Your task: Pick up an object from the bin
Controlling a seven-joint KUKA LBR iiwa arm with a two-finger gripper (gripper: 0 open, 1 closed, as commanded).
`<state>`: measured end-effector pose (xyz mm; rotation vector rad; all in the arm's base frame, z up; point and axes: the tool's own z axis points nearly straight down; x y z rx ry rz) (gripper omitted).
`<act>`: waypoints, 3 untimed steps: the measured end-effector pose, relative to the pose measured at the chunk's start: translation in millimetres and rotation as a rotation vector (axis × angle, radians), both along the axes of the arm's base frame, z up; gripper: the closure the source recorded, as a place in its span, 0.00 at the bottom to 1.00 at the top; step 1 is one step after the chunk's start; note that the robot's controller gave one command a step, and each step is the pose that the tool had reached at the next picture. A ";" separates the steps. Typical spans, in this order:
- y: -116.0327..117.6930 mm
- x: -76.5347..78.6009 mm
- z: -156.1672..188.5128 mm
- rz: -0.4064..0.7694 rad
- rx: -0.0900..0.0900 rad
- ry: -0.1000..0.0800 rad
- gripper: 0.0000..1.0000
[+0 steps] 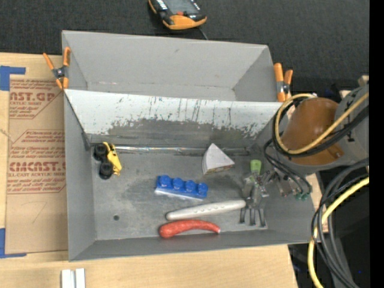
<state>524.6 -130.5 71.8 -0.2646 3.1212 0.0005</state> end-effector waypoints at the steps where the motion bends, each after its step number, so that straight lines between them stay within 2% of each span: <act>1: 0.0 0.0 0.0 0.000 0.000 0.000 1.00; 2: 16.4 1.0 131.8 0.016 0.000 -0.003 1.00; 3: 16.5 1.1 131.8 0.016 0.001 -0.003 1.00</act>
Offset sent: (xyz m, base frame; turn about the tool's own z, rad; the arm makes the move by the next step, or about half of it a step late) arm 0.0004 0.0158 0.1320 -0.0165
